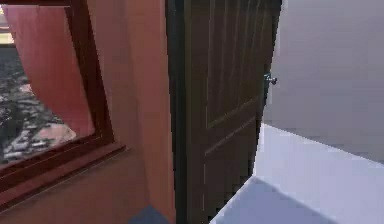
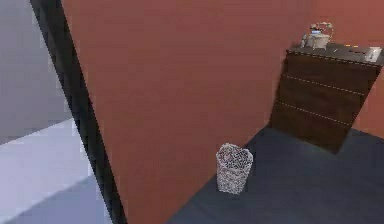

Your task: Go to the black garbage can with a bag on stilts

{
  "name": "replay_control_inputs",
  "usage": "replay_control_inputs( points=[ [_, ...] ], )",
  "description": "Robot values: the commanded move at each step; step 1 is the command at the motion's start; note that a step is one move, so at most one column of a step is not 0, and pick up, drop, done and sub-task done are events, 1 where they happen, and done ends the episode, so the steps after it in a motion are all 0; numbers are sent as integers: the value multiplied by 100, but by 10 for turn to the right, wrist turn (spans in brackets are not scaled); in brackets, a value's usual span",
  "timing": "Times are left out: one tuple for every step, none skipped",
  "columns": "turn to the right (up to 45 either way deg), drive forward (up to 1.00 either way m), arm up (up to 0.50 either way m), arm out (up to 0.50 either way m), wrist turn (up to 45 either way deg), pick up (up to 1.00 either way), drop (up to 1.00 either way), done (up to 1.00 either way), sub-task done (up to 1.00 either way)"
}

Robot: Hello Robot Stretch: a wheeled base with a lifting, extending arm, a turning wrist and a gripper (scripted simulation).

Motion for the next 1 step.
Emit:
replay_control_inputs(
  points=[
    [390,0,0,0,0,0,0,0,0]
  ],
)
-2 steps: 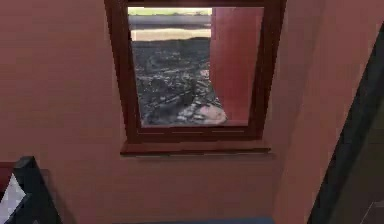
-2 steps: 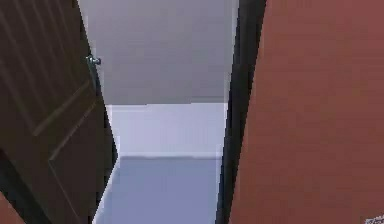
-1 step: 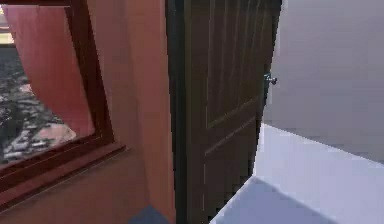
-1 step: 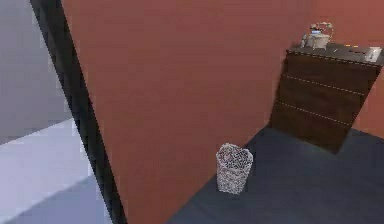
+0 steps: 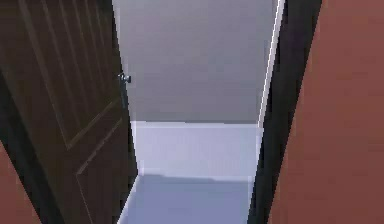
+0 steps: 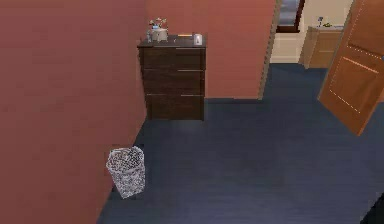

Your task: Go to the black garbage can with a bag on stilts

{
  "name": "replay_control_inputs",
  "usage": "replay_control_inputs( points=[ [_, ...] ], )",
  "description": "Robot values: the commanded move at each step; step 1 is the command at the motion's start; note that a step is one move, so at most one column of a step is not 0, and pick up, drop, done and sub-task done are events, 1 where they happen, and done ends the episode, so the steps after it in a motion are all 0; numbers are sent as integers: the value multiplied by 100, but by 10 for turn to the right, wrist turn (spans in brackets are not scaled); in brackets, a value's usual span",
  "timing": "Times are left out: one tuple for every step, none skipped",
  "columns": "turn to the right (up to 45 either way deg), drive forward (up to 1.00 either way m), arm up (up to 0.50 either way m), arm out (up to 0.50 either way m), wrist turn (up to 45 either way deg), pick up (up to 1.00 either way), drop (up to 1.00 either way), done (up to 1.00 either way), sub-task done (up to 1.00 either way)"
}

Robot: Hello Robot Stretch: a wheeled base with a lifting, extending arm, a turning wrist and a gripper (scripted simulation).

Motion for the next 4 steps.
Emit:
replay_control_inputs(
  points=[
    [0,45,0,0,0,0,0,0,0],
    [30,0,0,0,0,0,0,0,0],
    [0,45,0,0,0,0,0,0,0],
    [450,0,0,0,0,0,0,0,0]
  ],
)
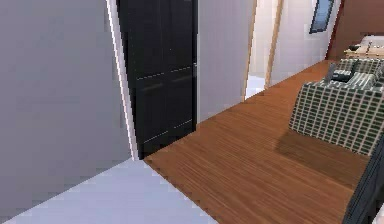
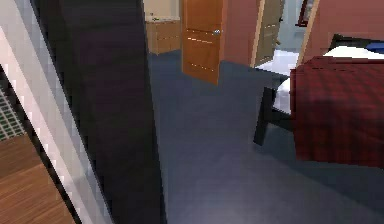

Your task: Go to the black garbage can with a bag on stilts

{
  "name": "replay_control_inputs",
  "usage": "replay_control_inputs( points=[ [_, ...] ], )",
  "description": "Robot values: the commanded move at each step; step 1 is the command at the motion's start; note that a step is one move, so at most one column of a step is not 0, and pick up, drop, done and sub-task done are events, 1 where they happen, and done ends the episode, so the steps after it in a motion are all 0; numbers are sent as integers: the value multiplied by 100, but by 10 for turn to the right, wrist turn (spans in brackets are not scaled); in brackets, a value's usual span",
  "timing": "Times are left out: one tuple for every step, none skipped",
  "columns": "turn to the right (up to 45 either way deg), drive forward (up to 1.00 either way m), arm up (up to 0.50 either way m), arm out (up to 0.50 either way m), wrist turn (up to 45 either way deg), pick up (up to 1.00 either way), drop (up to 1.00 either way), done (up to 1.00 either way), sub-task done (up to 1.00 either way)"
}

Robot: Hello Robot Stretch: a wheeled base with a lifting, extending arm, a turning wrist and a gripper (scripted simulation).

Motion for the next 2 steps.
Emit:
replay_control_inputs(
  points=[
    [180,0,0,0,0,0,0,0,0],
    [0,100,0,0,0,0,0,0,0]
  ],
)
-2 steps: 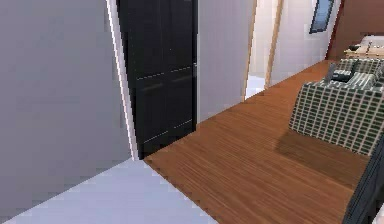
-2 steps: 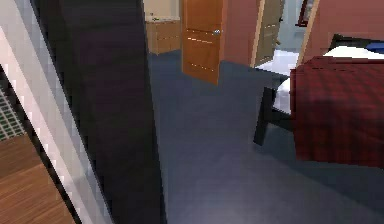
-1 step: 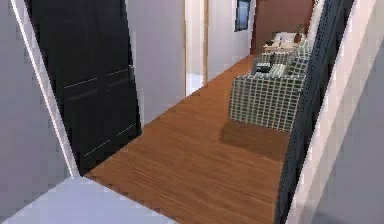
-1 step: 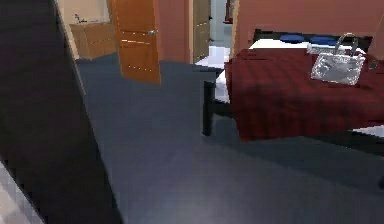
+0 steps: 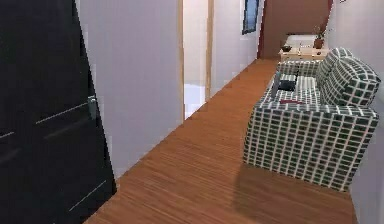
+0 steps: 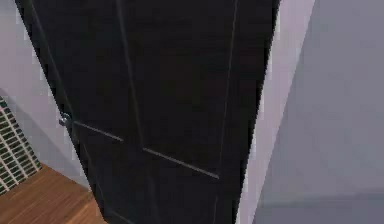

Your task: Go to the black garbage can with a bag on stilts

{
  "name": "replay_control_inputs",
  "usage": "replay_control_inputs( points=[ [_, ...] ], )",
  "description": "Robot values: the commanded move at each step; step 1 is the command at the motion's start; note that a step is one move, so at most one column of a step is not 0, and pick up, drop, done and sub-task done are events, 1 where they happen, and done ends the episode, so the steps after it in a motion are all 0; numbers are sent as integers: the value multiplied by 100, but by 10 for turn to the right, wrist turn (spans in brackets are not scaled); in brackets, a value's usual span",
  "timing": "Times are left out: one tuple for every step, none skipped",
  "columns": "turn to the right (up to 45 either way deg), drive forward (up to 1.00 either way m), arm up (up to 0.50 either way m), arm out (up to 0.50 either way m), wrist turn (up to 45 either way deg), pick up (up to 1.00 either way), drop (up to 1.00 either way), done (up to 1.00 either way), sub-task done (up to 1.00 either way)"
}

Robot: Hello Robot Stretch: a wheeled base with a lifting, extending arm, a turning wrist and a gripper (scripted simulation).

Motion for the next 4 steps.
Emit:
replay_control_inputs(
  points=[
    [0,100,0,0,0,0,0,0,0],
    [30,0,0,0,0,0,0,0,0],
    [0,80,0,0,0,0,0,0,0],
    [210,0,0,0,0,0,0,0,0]
  ],
)
